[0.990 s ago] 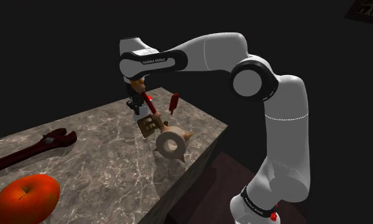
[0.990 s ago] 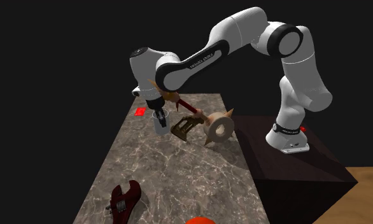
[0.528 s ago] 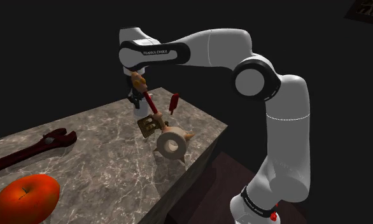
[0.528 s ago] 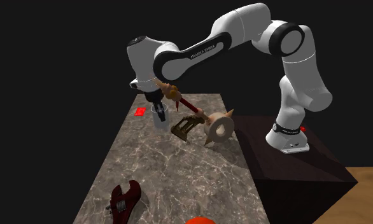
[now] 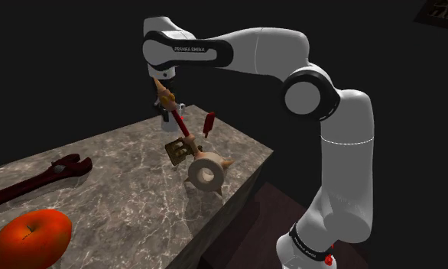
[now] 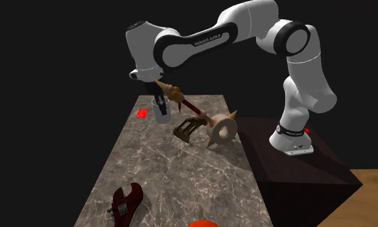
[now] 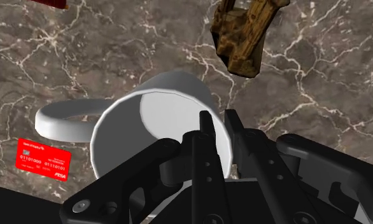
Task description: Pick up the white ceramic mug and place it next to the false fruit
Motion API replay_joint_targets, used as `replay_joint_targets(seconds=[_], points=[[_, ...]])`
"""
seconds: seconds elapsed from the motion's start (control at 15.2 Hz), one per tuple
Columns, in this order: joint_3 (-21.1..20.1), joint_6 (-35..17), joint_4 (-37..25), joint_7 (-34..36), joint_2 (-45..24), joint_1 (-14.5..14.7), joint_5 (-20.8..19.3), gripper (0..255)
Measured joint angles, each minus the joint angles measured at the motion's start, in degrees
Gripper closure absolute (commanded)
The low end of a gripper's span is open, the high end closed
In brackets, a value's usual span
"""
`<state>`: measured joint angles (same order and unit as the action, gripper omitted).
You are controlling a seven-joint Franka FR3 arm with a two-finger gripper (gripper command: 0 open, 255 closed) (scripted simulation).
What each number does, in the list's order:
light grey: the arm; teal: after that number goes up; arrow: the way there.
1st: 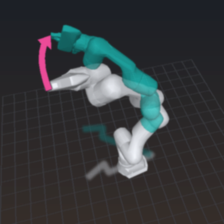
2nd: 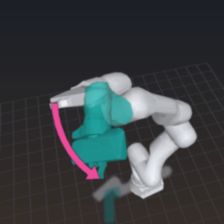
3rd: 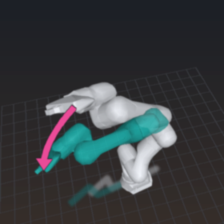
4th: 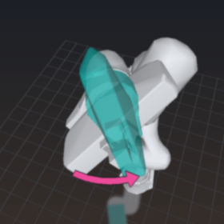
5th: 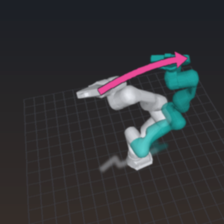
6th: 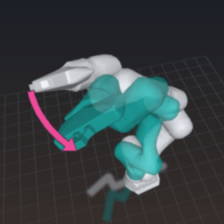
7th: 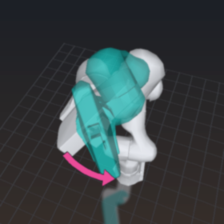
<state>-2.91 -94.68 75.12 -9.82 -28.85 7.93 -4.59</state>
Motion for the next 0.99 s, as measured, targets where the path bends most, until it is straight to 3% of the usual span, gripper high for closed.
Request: replay_joint_targets(seconds=[0.99], points=[[0.02,12.27,-13.88,-0.65,-1.61,0.38,-0.04,255]])
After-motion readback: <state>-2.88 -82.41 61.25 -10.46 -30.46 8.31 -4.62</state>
